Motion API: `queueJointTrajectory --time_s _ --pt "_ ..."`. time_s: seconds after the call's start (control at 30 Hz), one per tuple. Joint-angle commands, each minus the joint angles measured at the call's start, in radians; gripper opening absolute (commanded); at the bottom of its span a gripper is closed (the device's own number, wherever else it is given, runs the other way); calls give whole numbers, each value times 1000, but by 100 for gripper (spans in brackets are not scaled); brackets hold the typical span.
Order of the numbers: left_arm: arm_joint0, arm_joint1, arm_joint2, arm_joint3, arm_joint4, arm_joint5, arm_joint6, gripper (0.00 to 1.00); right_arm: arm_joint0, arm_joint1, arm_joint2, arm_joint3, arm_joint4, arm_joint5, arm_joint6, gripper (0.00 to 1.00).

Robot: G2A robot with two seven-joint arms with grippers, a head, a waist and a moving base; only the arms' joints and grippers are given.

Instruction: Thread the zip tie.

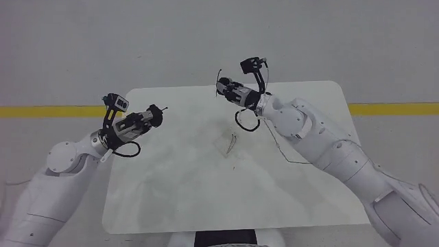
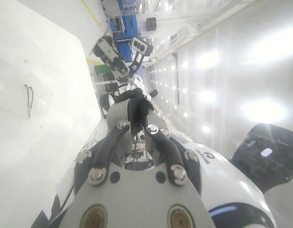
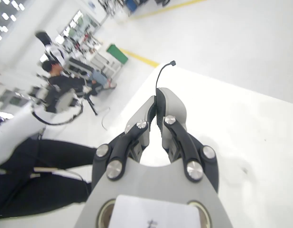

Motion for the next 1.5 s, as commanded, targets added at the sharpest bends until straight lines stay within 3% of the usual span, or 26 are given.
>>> queueJointTrajectory --time_s 0.0,0.13,0.3,0.6,0.73,0.87,1.1,1.33,1.47 --pt "3 -12 15 -4 22 0 42 0 -33 -3 19 -47 6 -3 -71 0" --pt "-3 -33 42 11 40 0 70 0 -74 -8 34 -101 -14 -9 -102 0" --pt "-21 -57 68 15 91 0 160 0 -109 -18 44 -124 9 -4 -72 0" --pt "-20 -57 70 15 93 2 163 0 -114 -19 45 -127 2 -5 -68 0" --pt "-16 -68 105 -15 48 26 193 0 -142 -36 34 -150 -54 -90 -161 0" --pt "-33 -83 143 -14 22 19 232 0 -150 -64 8 -125 -110 -146 -253 0" --pt "-61 -100 187 3 -3 21 218 0 -161 -104 -26 -88 -172 -148 -333 0" --pt "-63 -101 189 3 -2 16 216 0 -161 -104 -26 -88 -172 -148 -333 0" --pt "-63 -101 189 3 -2 16 216 0 -179 -108 -12 -103 -248 -125 -344 0"
